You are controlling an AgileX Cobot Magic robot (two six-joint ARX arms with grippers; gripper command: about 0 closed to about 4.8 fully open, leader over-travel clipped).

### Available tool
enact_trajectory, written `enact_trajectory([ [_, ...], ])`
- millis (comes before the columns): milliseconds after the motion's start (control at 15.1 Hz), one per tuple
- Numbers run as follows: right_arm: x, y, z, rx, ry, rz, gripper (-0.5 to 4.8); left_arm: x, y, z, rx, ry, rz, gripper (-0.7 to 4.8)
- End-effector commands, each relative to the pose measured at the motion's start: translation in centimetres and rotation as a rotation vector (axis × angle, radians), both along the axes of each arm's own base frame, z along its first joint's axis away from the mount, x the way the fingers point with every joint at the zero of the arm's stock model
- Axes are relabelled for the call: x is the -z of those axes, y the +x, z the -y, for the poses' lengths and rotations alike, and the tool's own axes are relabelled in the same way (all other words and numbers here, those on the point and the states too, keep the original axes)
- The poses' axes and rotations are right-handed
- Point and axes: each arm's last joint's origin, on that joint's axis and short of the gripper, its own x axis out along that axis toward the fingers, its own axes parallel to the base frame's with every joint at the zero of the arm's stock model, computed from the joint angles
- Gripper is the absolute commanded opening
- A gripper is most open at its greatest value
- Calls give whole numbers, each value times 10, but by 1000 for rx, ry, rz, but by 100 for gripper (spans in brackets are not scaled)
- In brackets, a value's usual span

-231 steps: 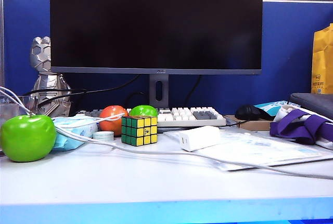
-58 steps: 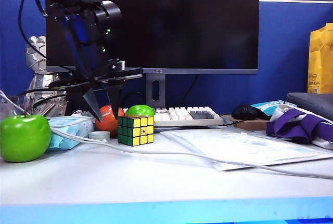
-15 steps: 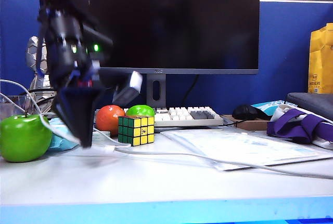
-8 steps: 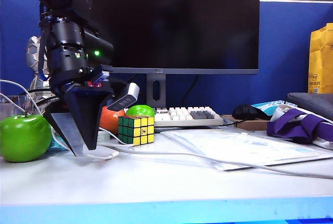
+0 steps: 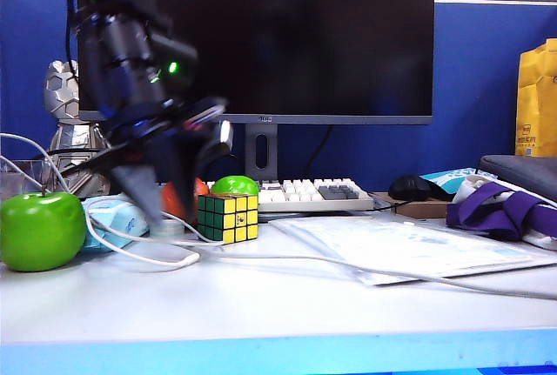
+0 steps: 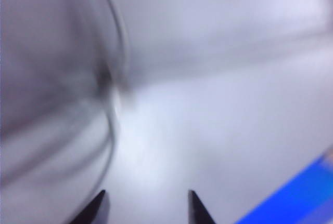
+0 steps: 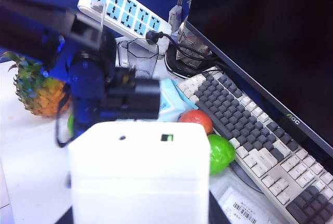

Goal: Pick up the Type-C charging cable and the charging base, insert one end of the Type-C charger into the corresponding slot on the base, and finally place the plugged-in charger back on the table.

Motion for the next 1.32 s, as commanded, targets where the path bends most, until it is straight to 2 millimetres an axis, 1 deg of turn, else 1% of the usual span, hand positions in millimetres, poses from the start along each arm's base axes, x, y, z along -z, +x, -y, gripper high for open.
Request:
enact_trajectory([
  [66,-6,-2,0,-4,20,29,-5,-7,7,4,-127,-28,40,173],
  [264,-6,-2,0,-7,21,29,-5,-3,4,14,-112,61,83,173],
  [330,-6,-2,0,-7,21,30,-5,-2,4,17,-106,65,87,168],
  [396,-6,-2,0,-7,21,29,-5,0,2,22,-99,73,93,143],
  [462,-6,-2,0,-7,20,28,-5,1,3,24,-128,81,93,126],
  [529,-6,-2,0,-7,20,27,-5,3,2,25,-152,81,81,122],
  [727,-5,-3,0,-10,17,20,-5,7,3,24,-181,127,79,121],
  [991,-5,-3,0,-10,17,20,-5,8,3,24,-178,130,83,121],
  [1321,-5,-3,0,-10,18,20,-5,20,4,25,-152,151,51,121],
])
